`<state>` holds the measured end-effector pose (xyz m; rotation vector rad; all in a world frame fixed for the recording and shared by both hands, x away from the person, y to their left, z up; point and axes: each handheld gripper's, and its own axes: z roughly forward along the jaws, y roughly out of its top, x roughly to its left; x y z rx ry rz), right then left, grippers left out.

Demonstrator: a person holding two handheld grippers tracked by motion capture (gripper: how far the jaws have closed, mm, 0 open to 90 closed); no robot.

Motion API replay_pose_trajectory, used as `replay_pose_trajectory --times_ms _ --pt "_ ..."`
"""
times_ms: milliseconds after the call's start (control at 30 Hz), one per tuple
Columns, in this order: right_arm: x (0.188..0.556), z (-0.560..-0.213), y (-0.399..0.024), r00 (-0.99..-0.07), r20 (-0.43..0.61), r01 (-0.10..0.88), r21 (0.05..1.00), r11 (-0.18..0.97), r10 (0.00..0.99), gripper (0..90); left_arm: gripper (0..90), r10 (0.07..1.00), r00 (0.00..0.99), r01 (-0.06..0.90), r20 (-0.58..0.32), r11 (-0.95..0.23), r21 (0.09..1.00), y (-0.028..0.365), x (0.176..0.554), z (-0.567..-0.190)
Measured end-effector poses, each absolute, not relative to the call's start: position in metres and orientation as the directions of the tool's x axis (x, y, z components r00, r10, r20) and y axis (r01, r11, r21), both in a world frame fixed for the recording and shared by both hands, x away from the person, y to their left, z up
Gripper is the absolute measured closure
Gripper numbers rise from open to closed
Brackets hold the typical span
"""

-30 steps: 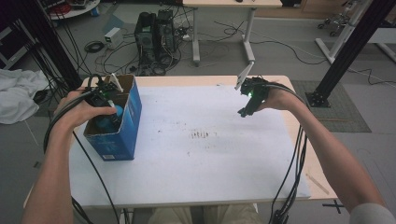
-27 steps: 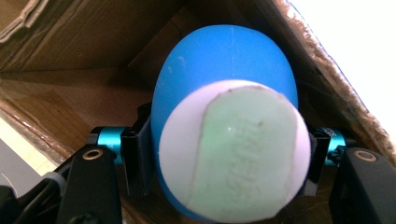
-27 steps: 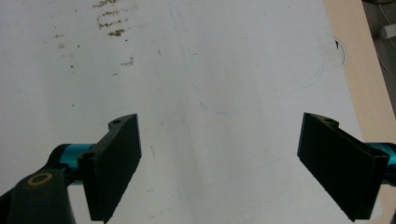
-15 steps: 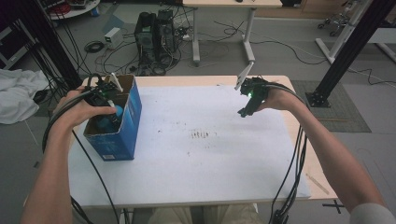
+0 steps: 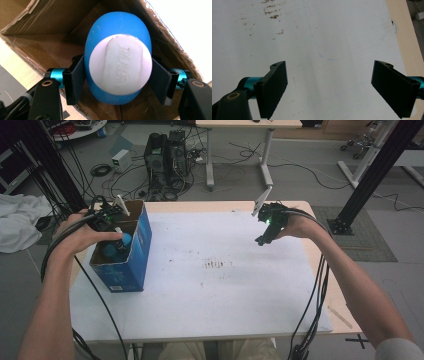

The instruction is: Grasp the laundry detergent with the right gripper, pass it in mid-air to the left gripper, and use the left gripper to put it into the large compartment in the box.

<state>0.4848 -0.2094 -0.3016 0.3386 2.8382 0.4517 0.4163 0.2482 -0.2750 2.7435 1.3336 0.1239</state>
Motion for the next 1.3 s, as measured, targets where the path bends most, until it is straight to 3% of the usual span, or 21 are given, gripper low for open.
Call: replay_pose_trajectory --times_ms 633,700,800,1300 --pt "0.483 -0.299 -0.211 -0.942 -0.208 0.186 0.333 0.924 0.264 12.8 32.7 0.778 0.624 0.768 0.065 -0.627 0.128 0.24 0.411 -0.243" --pt "0.483 -0.3 -0.211 -0.941 -0.208 0.189 0.331 0.924 0.267 12.8 32.7 0.787 0.616 0.779 0.045 -0.616 0.115 0.248 0.414 -0.265" --pt "0.483 -0.299 -0.211 -0.942 -0.209 0.184 0.33 0.926 0.262 12.8 32.1 0.775 0.629 0.765 0.068 -0.632 0.124 0.238 0.411 -0.24" --pt "0.482 -0.299 -0.21 -0.942 -0.212 0.182 0.329 0.926 0.261 12.8 30.1 0.768 0.634 0.758 0.086 -0.64 0.124 0.233 0.412 -0.225"
